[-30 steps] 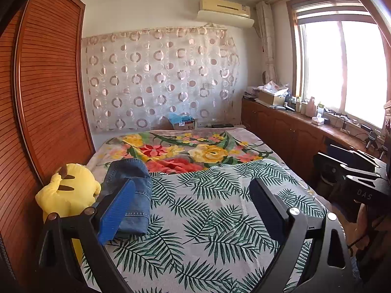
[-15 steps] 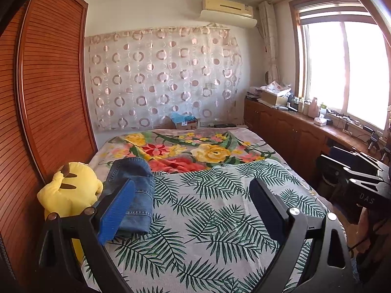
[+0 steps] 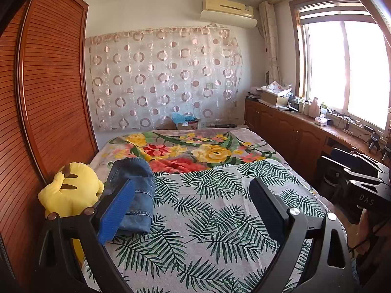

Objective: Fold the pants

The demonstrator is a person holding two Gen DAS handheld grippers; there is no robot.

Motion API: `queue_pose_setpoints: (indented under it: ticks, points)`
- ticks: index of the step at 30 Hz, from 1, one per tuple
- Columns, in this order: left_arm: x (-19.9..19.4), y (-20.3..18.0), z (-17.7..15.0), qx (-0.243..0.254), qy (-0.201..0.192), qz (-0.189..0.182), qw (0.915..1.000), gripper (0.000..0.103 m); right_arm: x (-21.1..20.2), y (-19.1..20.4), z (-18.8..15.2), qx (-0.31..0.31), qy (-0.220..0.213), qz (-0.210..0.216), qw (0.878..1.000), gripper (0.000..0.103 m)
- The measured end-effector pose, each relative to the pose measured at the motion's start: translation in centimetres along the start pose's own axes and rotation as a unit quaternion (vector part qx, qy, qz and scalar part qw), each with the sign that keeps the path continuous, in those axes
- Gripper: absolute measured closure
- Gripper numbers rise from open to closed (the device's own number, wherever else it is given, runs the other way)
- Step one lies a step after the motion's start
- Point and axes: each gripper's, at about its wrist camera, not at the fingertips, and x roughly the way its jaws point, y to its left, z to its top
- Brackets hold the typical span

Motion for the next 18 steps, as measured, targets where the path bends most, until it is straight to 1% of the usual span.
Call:
queue_pose_setpoints:
  ticks: [18]
  points:
    - [-0.01,0.2,-0.05,0.0,-0.001,0.001,1.0,0.008,-0.27,0.36,-0.34,0.003,-0.002,-0.005,1.0,0.039]
